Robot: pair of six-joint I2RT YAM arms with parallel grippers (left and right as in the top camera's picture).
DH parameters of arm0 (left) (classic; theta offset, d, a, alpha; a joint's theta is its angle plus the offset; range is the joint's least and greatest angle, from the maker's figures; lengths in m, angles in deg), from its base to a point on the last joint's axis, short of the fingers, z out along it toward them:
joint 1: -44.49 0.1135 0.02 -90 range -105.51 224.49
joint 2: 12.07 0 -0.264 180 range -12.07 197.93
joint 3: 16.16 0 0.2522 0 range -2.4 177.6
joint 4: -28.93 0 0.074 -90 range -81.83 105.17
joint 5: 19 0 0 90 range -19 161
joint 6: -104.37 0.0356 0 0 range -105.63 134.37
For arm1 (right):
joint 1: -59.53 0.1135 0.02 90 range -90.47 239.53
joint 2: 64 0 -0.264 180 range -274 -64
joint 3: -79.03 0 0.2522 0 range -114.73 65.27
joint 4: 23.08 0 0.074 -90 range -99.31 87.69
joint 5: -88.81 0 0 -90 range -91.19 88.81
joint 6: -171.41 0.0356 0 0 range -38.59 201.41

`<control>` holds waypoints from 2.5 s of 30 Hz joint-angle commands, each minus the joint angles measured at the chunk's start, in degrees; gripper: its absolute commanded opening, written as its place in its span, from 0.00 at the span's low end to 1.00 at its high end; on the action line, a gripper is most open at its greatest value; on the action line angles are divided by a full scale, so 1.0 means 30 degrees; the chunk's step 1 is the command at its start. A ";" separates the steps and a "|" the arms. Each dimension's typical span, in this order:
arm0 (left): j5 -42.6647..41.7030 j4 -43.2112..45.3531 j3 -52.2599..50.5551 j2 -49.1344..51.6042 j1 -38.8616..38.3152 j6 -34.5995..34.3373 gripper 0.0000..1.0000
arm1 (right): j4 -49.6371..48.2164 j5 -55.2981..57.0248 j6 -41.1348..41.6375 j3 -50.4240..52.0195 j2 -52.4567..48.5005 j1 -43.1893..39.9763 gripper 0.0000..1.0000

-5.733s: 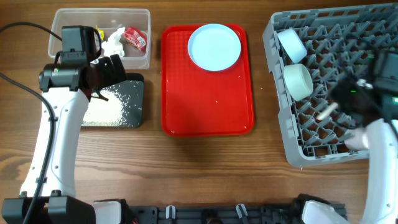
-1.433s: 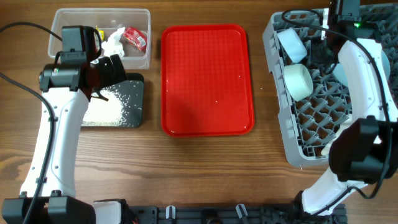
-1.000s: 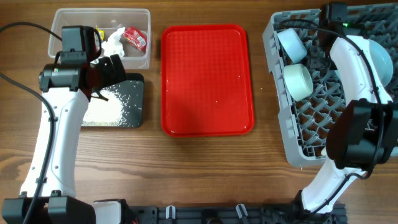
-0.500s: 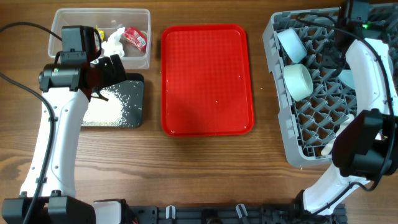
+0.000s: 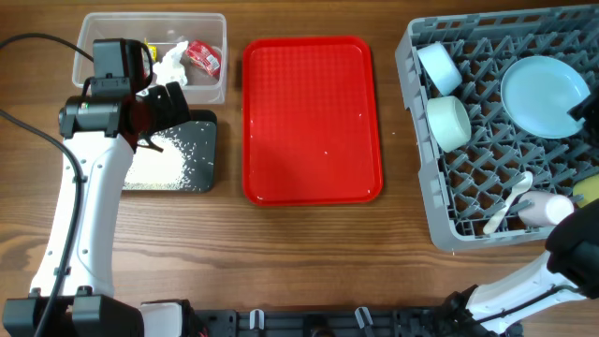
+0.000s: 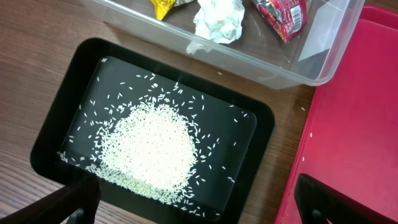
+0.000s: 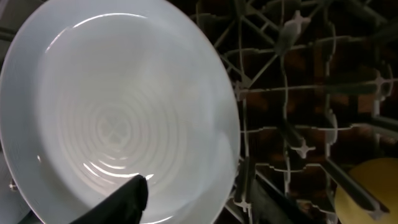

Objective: Sort waste into correct bins and load items into the dishwasher rack
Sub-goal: 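Stand the light-blue plate upright in the rack's back right slots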

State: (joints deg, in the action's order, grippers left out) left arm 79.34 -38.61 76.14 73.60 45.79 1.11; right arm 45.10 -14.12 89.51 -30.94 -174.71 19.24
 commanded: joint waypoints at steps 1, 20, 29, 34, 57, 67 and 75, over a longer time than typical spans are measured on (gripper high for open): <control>0.0175 0.0036 0.0138 -0.0131 0.0124 -0.0313 1.00 | -0.0153 0.0204 0.0342 0.0801 -0.0889 0.0066 0.48; 0.0175 0.0036 0.0138 -0.0131 0.0124 -0.0313 1.00 | -0.3308 0.2098 0.0160 0.0386 0.7227 0.2900 0.04; 0.0175 0.0036 0.0138 -0.0131 0.0124 -0.0306 1.00 | -0.4291 2.0342 -0.1647 0.0408 0.5734 1.2101 0.04; 0.0175 0.0036 0.0138 -0.0131 0.0124 -0.0313 1.00 | -0.4932 2.2221 -0.2681 0.0474 0.4189 1.1978 0.04; 0.0175 0.0036 0.0138 -0.0131 0.0124 -0.0313 1.00 | -0.4393 2.0130 -0.3126 0.0991 0.0546 1.2823 0.20; 0.0175 0.0036 0.0138 -0.0131 0.0124 -0.0313 1.00 | -0.3206 1.8484 -0.0474 0.0896 0.5544 1.2859 1.00; 0.0175 0.0036 0.0138 -0.0131 0.0124 -0.0313 1.00 | 0.3927 0.5894 0.0058 0.0896 1.9176 1.2874 1.00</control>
State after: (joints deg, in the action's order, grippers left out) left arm 79.32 -38.67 76.14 73.60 45.79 1.11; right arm 54.37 17.97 88.33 -28.27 -125.14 57.62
